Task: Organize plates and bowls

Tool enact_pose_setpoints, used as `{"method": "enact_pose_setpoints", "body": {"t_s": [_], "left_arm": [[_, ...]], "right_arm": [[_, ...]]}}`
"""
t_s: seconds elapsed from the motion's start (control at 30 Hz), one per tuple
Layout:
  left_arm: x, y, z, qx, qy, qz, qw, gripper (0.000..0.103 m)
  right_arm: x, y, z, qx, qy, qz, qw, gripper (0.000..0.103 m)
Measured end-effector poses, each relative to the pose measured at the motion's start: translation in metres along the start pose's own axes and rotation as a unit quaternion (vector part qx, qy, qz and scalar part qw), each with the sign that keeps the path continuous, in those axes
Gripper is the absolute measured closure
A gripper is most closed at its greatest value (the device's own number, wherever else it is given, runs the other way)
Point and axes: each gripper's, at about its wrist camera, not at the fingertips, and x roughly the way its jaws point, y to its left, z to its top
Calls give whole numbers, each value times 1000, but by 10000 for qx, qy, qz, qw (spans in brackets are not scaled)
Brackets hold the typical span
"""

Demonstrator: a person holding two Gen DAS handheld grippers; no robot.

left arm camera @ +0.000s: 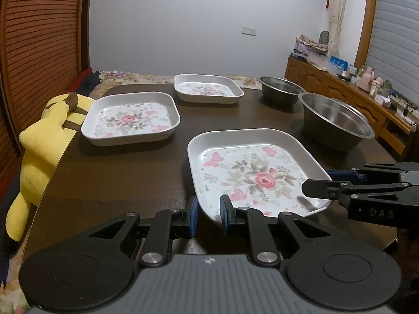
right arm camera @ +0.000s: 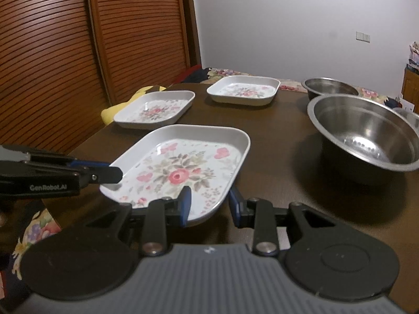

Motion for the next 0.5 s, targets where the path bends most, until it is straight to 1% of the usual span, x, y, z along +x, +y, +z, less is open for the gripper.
{"method": "enact_pose_setpoints", "body": {"t_s": [0.23, 0.4, 0.5], "left_arm": [[4, 3, -3, -75, 10, 26, 10000, 84], [7, 6, -2, -176, -4, 48, 9998, 84], [7, 8, -3, -208, -4, 94, 9997, 84]], "right_arm": [[1, 5, -4, -12, 12, -19, 10000, 69], [5, 5, -8, 17, 109, -3, 9999, 69], [5, 4, -8, 22, 53, -16, 10000, 69]]}}
